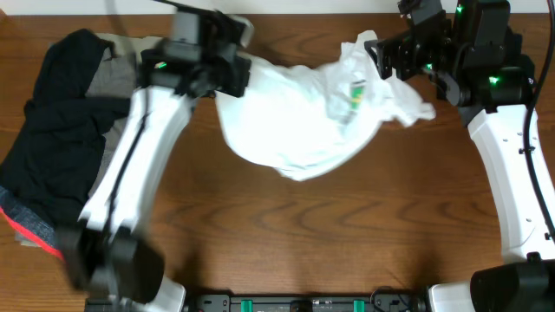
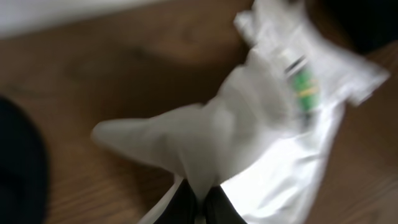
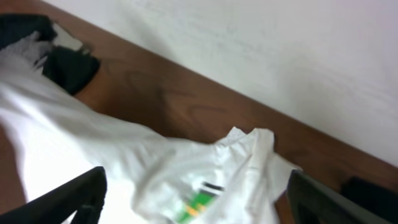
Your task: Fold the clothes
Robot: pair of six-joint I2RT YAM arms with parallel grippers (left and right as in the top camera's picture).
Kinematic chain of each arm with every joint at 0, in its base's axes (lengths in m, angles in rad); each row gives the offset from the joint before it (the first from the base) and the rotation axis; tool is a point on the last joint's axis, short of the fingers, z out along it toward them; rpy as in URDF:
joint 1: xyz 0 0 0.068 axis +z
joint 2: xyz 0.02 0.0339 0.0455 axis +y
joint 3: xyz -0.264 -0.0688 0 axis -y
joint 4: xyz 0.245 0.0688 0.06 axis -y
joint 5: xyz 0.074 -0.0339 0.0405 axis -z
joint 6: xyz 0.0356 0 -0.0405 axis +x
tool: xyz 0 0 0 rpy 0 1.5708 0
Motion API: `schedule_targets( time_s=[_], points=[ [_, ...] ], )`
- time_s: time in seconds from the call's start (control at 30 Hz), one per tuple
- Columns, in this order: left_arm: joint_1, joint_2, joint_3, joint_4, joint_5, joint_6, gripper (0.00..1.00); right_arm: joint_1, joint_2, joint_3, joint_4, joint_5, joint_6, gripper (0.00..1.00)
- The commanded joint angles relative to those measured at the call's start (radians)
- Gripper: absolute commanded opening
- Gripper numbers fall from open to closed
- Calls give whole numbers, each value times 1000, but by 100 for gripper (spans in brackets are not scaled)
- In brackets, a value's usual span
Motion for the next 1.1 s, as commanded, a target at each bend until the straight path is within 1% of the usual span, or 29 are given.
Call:
schedule_targets(
  time_s=[0.0,0.13,0.33,0.43,0.53,0.63,0.83,0.87,0.93,0.97,1.03,1.07],
  points=[
    [-5,-77,9,-32,-22,0,6,-11,21,15,32,-8,70,84],
    [-32,-121,9,-81,-19,0,6,6,64,15,95,-8,124,77],
    [-130,-112,3,-204,-24,0,6,33,163,15,187,-8,188,72],
    [-158,-111,1,-233,-79,-2,6,54,232,15,240,-10,209,67],
    [-156,-112,1,-229,-165,-49,6,85,305,15,303,-11,214,67],
    [-141,-112,1,-221,-213,-101,6,126,385,15,378,-10,226,67],
    [-103,-112,1,-220,-215,-117,6,197,528,15,451,108,274,67],
    [-96,-112,1,-220,-215,-117,6,204,549,15,458,112,280,64],
    [-83,-112,1,-216,-216,-116,6,219,589,15,471,112,296,52],
    [-77,-112,1,-215,-216,-116,6,223,602,15,472,112,307,47],
    [-66,-112,1,-211,-216,-116,6,237,623,15,473,119,322,44],
    [-61,-112,1,-210,-216,-116,6,244,630,15,474,132,332,45]
  ],
)
